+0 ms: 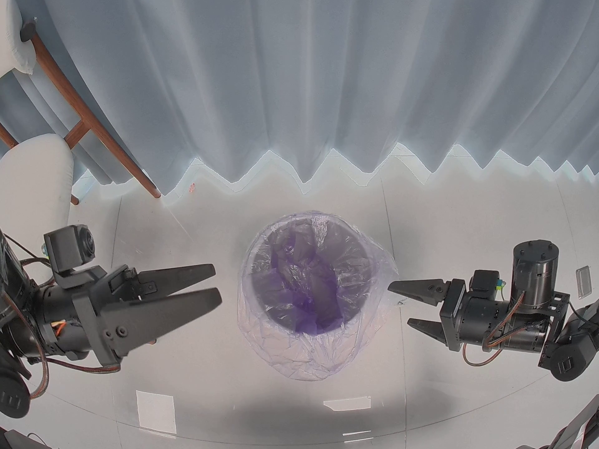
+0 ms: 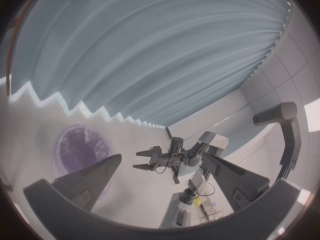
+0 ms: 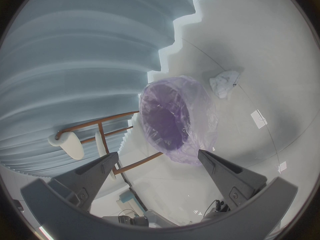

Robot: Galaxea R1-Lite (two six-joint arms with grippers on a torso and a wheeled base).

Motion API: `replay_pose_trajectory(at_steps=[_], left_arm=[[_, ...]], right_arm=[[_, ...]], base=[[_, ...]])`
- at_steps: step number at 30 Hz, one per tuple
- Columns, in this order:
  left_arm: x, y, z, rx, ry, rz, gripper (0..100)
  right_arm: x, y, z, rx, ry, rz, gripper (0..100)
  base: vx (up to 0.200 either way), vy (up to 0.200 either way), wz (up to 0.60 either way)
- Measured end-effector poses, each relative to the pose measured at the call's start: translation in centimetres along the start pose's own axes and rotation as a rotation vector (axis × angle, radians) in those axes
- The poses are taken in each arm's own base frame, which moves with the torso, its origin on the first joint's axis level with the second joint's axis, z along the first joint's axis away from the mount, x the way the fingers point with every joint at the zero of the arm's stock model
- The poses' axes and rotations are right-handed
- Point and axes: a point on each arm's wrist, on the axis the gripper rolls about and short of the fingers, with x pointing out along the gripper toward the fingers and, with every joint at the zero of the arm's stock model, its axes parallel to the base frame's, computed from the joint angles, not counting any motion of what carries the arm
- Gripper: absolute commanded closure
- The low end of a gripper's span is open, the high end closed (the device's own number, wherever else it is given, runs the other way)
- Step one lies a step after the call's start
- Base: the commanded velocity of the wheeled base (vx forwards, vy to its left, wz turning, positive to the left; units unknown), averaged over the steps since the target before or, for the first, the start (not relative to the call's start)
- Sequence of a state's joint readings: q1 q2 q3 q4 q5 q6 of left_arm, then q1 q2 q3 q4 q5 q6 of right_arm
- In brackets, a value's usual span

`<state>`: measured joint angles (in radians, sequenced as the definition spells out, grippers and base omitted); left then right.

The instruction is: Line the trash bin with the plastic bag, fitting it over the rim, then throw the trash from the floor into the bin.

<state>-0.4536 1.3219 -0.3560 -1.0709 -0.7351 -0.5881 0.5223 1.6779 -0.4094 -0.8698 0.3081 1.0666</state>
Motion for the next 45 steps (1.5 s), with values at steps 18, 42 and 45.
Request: replay_pose_trajectory(at_steps=[18, 42, 45], left_arm=[[2.4, 5.6, -3.6, 0.077, -0.007, 0.03, 0], [4.9, 11.7, -1.6, 0.102, -0.156, 0.301, 0], [4.1, 13.1, -1.7, 0.079, -0.139, 0.345, 0]], right_arm=[[-1.4, -1.0, 1.2, 0.028, -0.039, 0.067, 0], [-0.6, -1.9, 0.9, 0.057, -0.014, 0.029, 0], [-0.3, -2.2, 0.9, 0.062, -0.008, 0.017, 0]], base=[[0.0, 0.0, 0.0], [0.0, 0.0, 0.0], [0.0, 0.0, 0.0]])
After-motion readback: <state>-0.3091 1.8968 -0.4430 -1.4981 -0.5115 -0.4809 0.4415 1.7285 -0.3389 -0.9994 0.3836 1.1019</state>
